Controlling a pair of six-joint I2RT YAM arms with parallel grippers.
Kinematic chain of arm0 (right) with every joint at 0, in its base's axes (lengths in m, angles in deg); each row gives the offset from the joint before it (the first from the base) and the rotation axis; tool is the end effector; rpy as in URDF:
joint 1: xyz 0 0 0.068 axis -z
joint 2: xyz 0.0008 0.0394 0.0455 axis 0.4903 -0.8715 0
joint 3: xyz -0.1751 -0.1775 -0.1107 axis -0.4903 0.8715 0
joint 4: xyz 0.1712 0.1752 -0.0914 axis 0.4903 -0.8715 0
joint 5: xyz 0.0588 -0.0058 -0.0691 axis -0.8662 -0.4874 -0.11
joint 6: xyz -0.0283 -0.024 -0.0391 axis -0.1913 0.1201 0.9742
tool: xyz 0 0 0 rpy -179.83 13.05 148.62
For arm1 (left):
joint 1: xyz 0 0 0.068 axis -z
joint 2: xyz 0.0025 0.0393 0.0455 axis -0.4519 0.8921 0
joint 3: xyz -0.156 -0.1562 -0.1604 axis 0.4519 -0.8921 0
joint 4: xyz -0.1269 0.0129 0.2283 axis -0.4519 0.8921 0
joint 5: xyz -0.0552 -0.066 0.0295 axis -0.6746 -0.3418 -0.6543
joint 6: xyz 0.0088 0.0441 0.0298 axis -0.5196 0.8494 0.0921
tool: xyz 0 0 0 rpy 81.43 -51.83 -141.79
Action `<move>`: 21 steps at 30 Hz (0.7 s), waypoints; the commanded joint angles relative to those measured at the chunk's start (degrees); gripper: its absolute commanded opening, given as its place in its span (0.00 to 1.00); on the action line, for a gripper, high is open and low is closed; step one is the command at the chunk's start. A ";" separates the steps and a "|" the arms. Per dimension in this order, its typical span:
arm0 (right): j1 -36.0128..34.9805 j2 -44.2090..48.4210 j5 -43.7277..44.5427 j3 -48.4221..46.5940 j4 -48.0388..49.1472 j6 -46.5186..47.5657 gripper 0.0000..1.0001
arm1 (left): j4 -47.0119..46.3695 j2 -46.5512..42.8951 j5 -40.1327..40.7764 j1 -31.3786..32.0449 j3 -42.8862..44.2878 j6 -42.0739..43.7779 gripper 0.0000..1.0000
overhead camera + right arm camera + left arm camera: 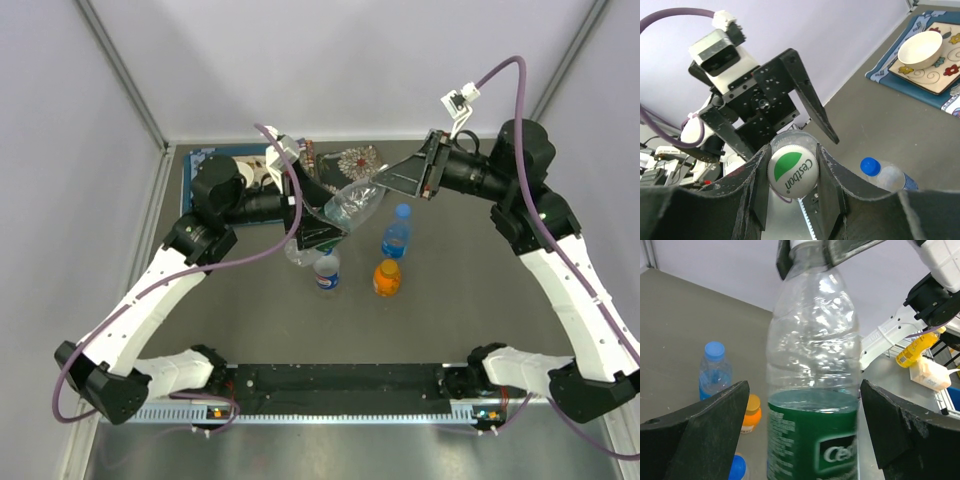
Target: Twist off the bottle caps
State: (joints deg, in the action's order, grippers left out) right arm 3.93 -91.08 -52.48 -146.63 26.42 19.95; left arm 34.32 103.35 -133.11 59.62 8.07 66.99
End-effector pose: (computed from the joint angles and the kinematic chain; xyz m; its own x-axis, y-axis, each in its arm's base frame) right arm 0.1914 0.1168 0.4943 -0.6120 0.2478 -0.7510 -0.6828 0.3135 0.6599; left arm 0.1924 -0.1563 0.4427 -0.3184 -0.0533 -0.9465 0.9398 0.1131 -0.3225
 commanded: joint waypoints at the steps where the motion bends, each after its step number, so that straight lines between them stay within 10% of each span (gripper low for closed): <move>1: -1.20 0.19 -1.77 -3.79 2.40 0.02 0.00 | -0.32 0.75 -0.61 0.56 2.26 2.38 0.97; 19: -1.55 -0.17 -2.03 -3.26 0.91 1.16 0.00 | 0.91 2.16 -3.86 1.35 2.35 3.88 0.54; 21: -1.55 0.10 -1.42 -3.35 0.29 1.77 0.15 | 1.27 2.07 -3.94 1.44 2.44 4.41 0.53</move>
State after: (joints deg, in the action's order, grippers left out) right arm 3.49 -91.67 -53.16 -147.72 26.09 21.17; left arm 35.72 105.19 -136.11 60.69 8.92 69.30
